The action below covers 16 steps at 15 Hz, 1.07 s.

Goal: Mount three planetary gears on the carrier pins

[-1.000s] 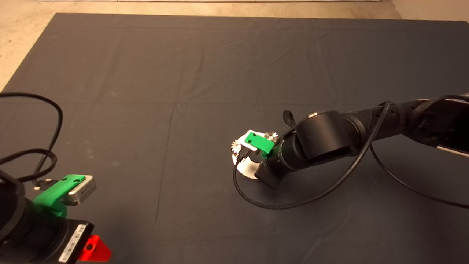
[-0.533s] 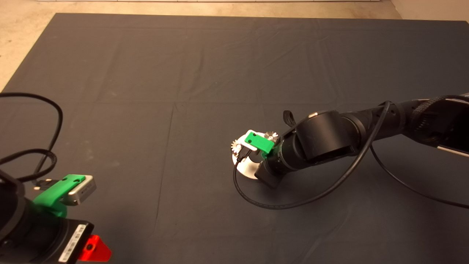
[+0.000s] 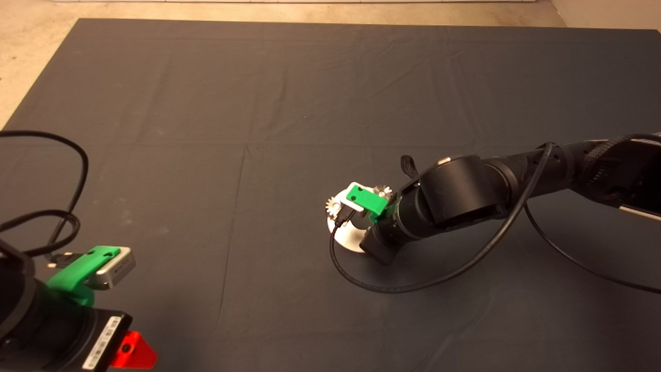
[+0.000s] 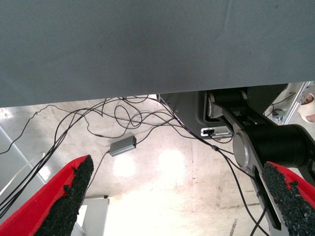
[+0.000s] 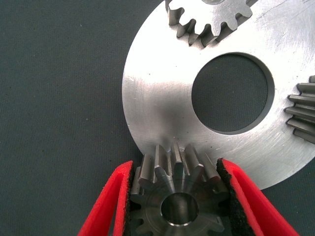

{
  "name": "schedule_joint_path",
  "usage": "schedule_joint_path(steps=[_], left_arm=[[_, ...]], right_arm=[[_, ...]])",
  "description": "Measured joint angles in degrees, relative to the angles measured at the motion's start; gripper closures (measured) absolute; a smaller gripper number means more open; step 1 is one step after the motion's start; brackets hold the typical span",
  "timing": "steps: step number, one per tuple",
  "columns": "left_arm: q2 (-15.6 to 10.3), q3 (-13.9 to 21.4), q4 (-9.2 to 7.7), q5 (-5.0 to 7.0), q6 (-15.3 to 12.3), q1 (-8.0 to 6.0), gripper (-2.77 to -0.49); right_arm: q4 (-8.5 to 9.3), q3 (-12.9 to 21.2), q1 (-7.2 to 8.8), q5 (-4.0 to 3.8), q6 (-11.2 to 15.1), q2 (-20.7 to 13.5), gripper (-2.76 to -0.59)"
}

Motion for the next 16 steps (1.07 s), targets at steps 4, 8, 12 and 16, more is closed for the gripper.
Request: schedule_joint_path(steps=[4, 8, 12, 16], left_arm=[[0.0, 0.0, -0.02, 0.00, 0.0, 0.00, -2.48], [0.0, 0.0, -0.02, 0.02, 0.0, 0.00, -2.48], [0.0, 0.0, -0.05, 0.01, 0.0, 0.00, -2.48], [0.0, 0.0, -0.05, 0.02, 0.0, 0.00, -2.48]], right_arm=[[-0.23, 0.0, -0.04, -0.23, 0.0, -0.1, -1.00], [-0.41, -0.1, -0.03, -0.20, 0.0, -0.3, -1.00], [-0.43, -0.1, -0.04, -0.34, -0.1, -0.2, -1.00], [-0.45, -0.1, -0.03, -0.50, -0.1, 0.1, -1.00]])
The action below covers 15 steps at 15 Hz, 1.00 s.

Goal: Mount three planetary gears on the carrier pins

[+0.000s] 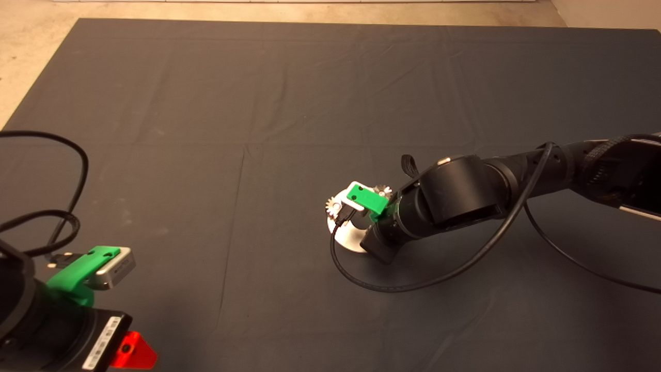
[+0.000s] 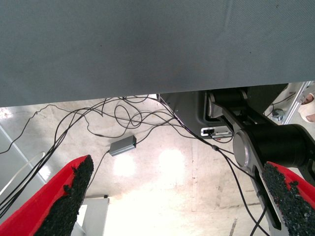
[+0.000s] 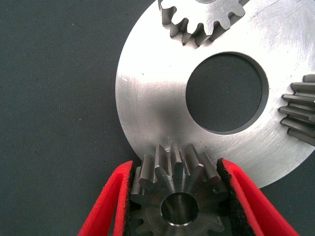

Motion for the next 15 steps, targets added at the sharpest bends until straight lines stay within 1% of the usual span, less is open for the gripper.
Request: schedule_joint_path(steps=[15], left_arm=[[0.0, 0.0, -0.01, -0.02, 0.0, 0.00, -2.48]], right_arm=[[-0.24, 0.1, -0.19, -0.28, -0.3, 0.3, -1.00]])
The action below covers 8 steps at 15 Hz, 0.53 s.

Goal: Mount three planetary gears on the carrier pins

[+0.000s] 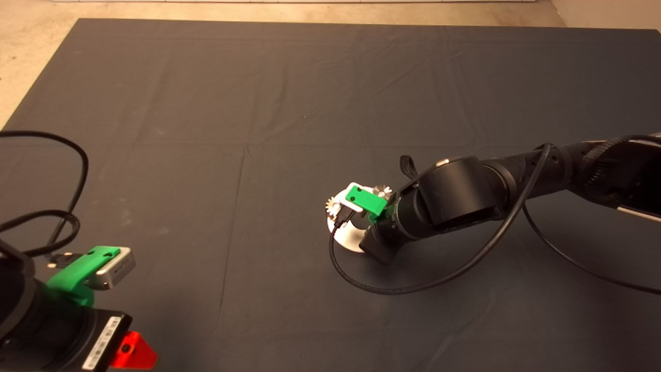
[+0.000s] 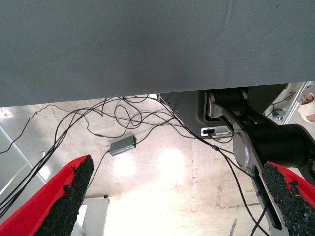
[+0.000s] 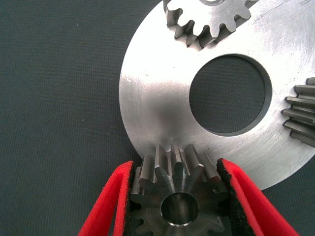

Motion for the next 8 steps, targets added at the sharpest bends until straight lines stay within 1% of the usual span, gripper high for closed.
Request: schedule_joint_path(steps=[8], left_arm=[[0.0, 0.0, -0.01, 0.02, 0.0, 0.00, -2.48]], right_arm=[[-0.16, 0.0, -0.12, -0.09, -0.3, 0.0, -1.00]])
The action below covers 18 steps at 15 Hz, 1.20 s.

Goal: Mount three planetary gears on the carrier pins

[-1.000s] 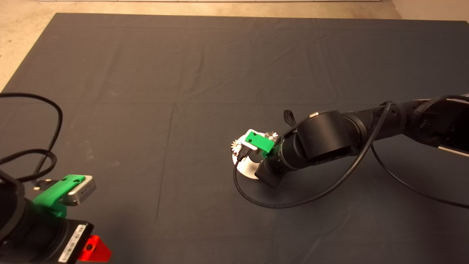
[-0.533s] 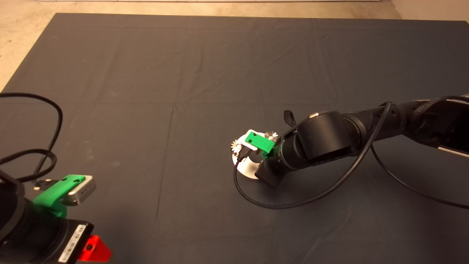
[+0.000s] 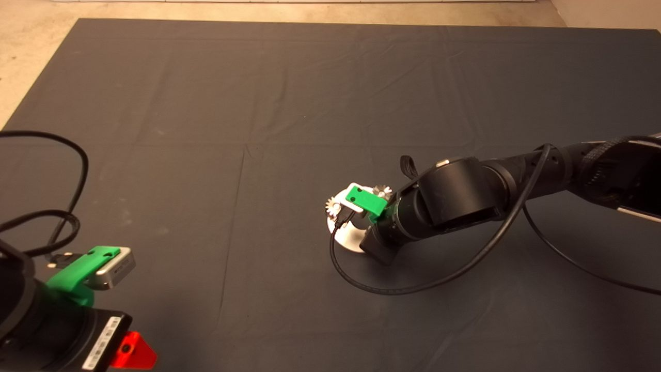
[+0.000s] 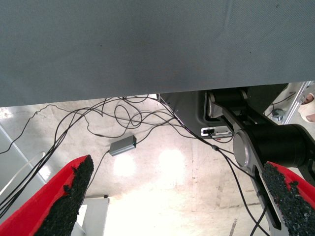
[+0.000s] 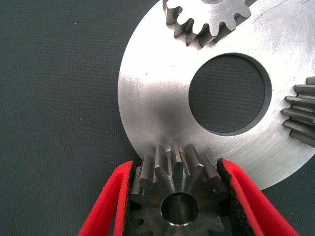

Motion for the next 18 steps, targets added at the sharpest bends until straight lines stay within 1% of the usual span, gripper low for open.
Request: schedule_joint_path(steps=[2, 5, 10, 13, 15, 18], left_arm=[[0.0, 0.0, -0.01, -0.02, 0.0, 0.00, -2.48], [-0.1, 0.0, -0.02, -0.02, 0.0, 0.00, -2.48], [-0.1, 0.0, -0.06, -0.02, 0.0, 0.00, -2.48], [-0.1, 0.0, -0.06, -0.01, 0.0, 0.00, -2.48], [-0.1, 0.0, -0.09, -0.02, 0.0, 0.00, -2.48], [-0.1, 0.0, -0.09, -0.02, 0.0, 0.00, -2.48]], right_arm=[[0.02, 0.0, 0.00, 0.01, -0.1, 0.0, -1.00], [0.00, 0.0, -0.02, 0.28, -0.5, -0.3, -1.00], [0.02, 0.0, -0.02, 0.30, -0.9, -0.3, -1.00], [-0.01, 0.0, -0.13, 0.28, -1.0, -0.3, -1.00], [-0.47, -0.1, -0.77, 0.00, -1.2, -0.3, -1.00], [-0.69, -0.2, -0.96, -0.02, -1.2, -0.3, -0.99]])
